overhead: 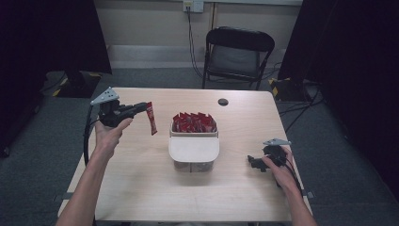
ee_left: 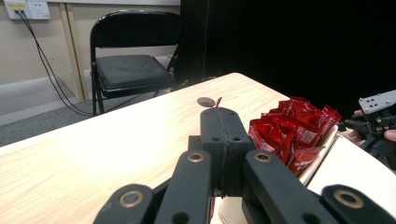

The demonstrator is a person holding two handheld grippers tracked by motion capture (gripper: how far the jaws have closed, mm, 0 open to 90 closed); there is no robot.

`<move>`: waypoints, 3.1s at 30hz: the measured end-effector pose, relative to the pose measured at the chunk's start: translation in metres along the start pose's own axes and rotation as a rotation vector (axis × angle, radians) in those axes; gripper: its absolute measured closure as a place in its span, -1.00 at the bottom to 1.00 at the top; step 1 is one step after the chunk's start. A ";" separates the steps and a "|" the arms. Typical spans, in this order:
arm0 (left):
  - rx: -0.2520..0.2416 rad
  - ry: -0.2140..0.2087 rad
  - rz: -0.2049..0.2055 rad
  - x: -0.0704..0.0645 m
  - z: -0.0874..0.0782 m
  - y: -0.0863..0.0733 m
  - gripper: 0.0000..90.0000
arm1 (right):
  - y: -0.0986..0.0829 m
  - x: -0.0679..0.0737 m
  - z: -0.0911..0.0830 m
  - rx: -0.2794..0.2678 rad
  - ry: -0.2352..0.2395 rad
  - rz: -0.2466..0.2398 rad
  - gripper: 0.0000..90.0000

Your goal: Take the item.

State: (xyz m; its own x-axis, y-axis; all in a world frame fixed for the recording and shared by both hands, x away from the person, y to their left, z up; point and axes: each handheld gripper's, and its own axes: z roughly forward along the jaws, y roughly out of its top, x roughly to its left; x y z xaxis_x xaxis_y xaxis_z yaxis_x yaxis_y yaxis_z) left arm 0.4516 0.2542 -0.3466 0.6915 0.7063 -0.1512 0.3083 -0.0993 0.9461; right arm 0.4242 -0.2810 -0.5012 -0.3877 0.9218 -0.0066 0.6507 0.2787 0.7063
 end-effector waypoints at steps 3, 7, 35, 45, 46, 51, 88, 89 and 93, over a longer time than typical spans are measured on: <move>0.017 0.002 0.001 0.000 0.004 -0.003 1.00 | 0.000 0.000 0.000 0.000 0.000 0.000 -1.00; 0.041 0.018 -0.004 0.002 0.010 -0.009 1.00 | 0.000 0.000 0.000 0.000 0.000 0.000 -1.00; 0.169 0.019 0.014 0.003 0.032 -0.038 1.00 | 0.000 0.000 0.000 0.000 -0.001 0.000 -1.00; 0.167 0.020 0.004 0.005 0.021 -0.043 1.00 | 0.000 0.000 0.000 0.000 -0.001 0.001 -1.00; 0.168 0.020 0.002 0.006 0.020 -0.044 1.00 | 0.000 0.000 0.000 0.000 -0.001 0.001 -1.00; 0.174 0.016 0.001 0.010 0.011 -0.047 1.00 | 0.000 0.000 0.000 0.001 -0.002 0.002 -1.00; 0.257 0.016 0.047 0.007 -0.015 -0.086 1.00 | 0.000 0.000 0.000 0.001 -0.002 0.002 -1.00; 0.260 0.024 0.058 0.006 -0.015 -0.087 1.00 | 0.000 0.000 0.000 0.000 -0.002 0.001 -1.00; 0.262 0.022 0.044 0.008 -0.014 -0.091 1.00 | 0.000 0.000 0.000 0.001 -0.002 0.002 -1.00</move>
State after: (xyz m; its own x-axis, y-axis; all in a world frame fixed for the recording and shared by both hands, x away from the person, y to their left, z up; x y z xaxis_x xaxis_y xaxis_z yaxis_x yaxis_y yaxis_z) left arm 0.4201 0.2783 -0.4302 0.6944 0.7123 -0.1022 0.4387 -0.3064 0.8448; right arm 0.4241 -0.2809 -0.5012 -0.3856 0.9226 -0.0067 0.6517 0.2775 0.7059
